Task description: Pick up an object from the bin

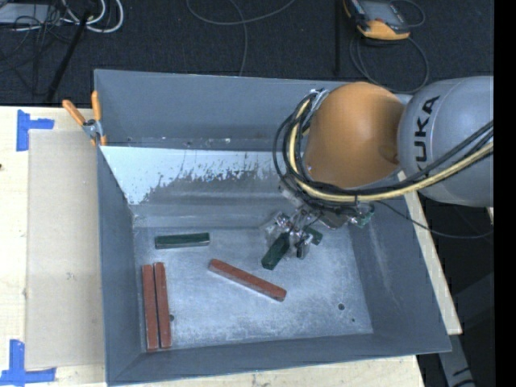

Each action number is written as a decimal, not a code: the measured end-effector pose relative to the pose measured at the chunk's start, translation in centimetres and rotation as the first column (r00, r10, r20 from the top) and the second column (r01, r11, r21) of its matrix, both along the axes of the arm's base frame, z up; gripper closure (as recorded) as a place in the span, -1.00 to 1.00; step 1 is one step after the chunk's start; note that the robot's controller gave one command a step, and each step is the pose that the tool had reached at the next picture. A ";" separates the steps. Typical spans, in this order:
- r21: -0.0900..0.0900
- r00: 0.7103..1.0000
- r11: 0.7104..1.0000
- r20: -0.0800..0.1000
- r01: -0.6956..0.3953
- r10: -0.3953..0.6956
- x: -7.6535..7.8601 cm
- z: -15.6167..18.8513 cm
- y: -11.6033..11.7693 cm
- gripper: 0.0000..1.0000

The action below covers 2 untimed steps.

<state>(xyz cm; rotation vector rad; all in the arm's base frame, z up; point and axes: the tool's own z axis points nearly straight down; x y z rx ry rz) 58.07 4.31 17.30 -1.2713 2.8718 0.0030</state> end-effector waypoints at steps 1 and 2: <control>0.000 1.000 1.000 0.000 0.001 -0.001 0.0 0.0 0.0 1.00; 0.000 1.000 1.000 0.000 0.001 -0.001 0.0 0.0 0.0 1.00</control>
Offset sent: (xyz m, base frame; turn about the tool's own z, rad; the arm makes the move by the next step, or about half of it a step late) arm 0.0000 0.0000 0.0000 0.0000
